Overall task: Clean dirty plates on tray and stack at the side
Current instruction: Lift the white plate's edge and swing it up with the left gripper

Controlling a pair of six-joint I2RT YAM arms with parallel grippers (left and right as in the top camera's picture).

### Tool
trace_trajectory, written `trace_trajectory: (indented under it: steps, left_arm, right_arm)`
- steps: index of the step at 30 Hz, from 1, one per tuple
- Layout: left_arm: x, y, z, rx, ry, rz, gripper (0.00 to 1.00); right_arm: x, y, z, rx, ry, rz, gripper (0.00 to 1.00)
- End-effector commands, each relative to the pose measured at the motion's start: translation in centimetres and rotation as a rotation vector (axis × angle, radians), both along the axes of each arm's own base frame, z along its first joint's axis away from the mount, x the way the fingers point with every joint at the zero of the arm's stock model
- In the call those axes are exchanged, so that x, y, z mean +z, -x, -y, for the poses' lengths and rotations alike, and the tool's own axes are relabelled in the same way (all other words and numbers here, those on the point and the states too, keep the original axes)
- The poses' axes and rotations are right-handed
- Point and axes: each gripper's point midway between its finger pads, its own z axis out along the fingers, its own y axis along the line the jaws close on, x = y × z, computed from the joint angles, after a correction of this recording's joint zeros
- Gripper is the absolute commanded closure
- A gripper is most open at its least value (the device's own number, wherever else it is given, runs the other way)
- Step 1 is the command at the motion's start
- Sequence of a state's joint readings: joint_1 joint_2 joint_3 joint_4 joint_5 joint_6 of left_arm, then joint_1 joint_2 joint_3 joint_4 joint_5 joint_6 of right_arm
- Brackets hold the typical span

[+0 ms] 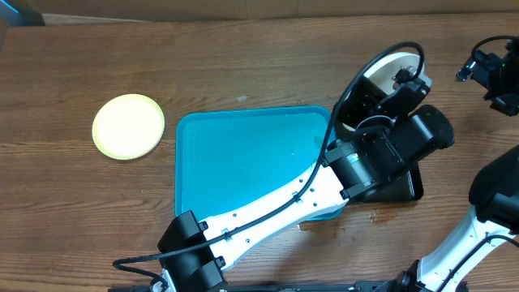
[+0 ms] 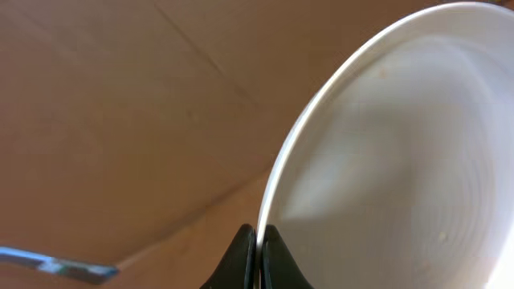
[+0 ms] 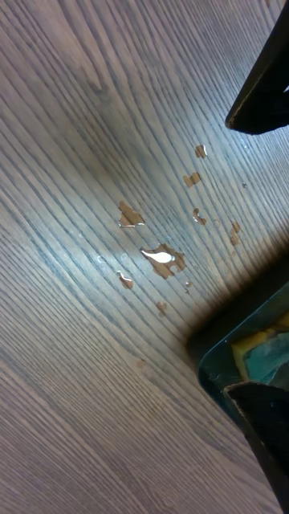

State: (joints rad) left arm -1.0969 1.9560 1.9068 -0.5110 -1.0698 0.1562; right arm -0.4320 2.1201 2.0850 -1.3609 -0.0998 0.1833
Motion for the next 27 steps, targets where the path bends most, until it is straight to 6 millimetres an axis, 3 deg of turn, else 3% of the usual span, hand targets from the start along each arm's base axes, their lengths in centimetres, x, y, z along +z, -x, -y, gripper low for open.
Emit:
trace_trajectory:
  steps: [1,7,18,22,27]
  left_arm:
    - [2.7,0.0,-0.8,0.052,-0.112,0.082,0.96]
    - [5.1,-0.1,-0.3,0.065,-0.07,0.155,0.96]
    - [5.0,-0.3,-0.3,0.089,0.086,0.161,0.96]
    - [1.3,-0.8,0.3,-0.007,0.076,0.02,0.96]
    - [-6.5,-0.2,0.7,-0.129,0.246,-0.391,0.96]
  right_arm:
    - [1.5,-0.1,0.2,-0.011,0.017,0.036,0.0]
    - [1.5,-0.1,0.2,-0.011,0.017,0.036,0.0]
    - [1.5,-0.1,0.2,-0.011,0.017,0.036,0.0]
    - [1.5,-0.2,0.3,-0.01,0.019,0.041,0.0]
    - [1.5,-0.3,0.3,-0.01,0.021,0.044,0.0]
